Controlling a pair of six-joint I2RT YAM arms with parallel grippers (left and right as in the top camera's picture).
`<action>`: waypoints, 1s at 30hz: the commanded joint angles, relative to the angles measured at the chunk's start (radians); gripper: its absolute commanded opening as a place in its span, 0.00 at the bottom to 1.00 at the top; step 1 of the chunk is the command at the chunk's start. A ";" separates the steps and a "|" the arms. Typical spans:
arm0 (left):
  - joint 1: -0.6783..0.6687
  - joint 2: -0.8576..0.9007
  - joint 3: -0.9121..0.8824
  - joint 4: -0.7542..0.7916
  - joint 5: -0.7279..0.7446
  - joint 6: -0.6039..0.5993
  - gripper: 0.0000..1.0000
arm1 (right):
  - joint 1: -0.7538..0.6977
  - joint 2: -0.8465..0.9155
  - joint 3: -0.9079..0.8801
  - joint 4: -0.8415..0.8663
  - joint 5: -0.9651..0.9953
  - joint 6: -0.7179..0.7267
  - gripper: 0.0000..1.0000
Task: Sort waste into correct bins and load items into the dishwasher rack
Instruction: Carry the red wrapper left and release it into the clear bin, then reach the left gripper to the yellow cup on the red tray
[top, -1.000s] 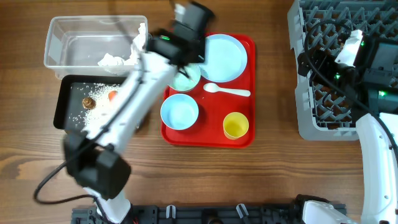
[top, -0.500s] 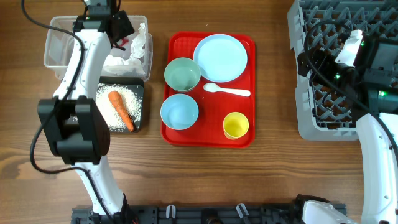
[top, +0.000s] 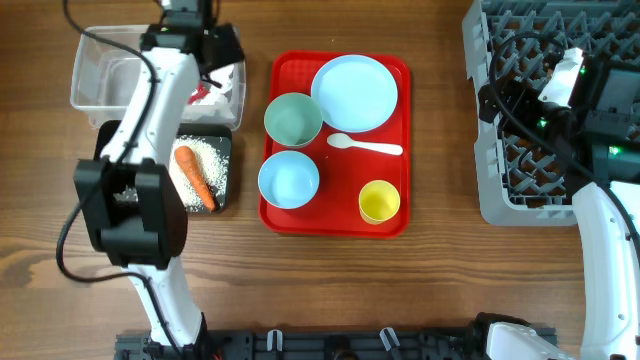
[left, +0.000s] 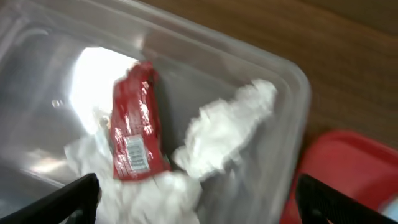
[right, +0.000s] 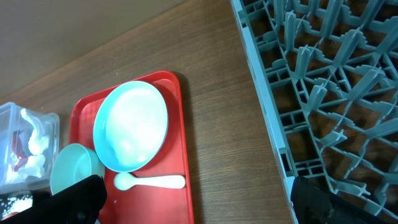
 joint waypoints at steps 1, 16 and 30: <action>-0.073 -0.124 0.001 -0.077 0.037 -0.002 1.00 | 0.002 0.006 0.009 0.005 -0.040 -0.014 0.98; -0.377 -0.117 -0.019 -0.163 0.143 0.054 1.00 | 0.002 0.006 0.010 0.040 -0.111 -0.005 0.98; -0.432 -0.046 -0.019 -0.172 0.208 0.110 1.00 | 0.002 0.006 0.009 0.019 -0.110 -0.014 0.99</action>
